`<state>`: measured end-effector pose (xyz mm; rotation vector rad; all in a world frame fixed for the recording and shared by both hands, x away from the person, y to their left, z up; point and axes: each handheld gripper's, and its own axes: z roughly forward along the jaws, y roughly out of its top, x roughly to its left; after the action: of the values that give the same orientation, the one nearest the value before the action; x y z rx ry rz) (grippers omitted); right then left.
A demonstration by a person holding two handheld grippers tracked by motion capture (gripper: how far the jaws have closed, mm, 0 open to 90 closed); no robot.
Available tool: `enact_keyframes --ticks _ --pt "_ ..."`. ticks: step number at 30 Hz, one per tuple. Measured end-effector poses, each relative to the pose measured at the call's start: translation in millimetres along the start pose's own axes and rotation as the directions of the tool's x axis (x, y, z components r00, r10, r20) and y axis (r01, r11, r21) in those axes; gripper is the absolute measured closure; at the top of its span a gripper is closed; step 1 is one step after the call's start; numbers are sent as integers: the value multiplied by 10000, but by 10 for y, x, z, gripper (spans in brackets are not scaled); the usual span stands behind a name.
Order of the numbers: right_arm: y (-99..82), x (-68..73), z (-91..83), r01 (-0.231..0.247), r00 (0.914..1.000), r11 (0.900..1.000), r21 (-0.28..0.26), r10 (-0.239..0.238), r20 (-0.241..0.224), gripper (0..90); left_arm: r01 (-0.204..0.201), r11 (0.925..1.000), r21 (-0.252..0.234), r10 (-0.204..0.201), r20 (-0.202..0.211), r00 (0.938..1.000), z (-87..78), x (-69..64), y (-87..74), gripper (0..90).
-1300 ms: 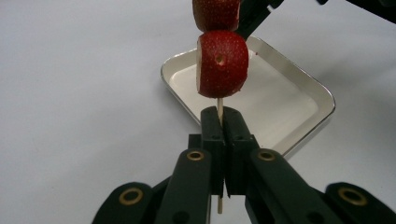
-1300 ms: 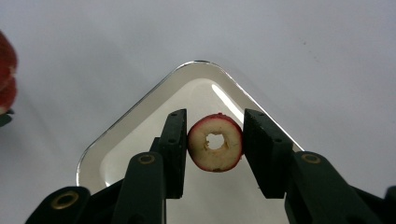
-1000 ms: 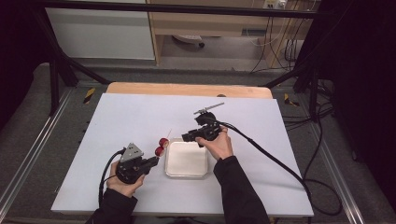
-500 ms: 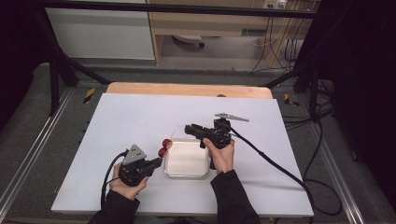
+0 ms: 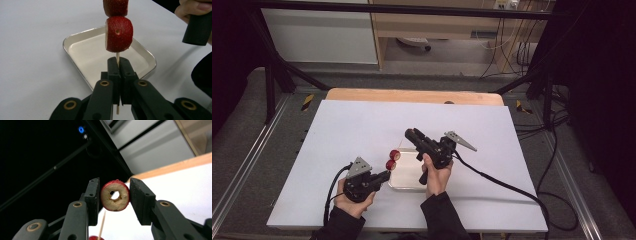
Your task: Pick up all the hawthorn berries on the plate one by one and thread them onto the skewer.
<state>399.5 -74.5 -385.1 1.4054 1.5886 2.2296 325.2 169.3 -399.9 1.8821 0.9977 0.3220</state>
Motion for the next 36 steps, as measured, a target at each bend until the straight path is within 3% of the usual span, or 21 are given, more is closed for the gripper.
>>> enact_keyframes --ticks 7,15,36 --pt "-147 5 12 -315 9993 9934 -1100 290 -241 618 74 9999 -102 -74 41 10000 18 -45 -7 886" --pt "-240 -1 29 -689 9971 9863 -1501 632 -430 618 103 9999 -107 -103 61 9999 24 -53 -10 886" --pt "-279 -14 41 -791 9960 9853 -1511 718 -532 619 171 9998 -104 -170 94 9998 29 -51 -8 886"
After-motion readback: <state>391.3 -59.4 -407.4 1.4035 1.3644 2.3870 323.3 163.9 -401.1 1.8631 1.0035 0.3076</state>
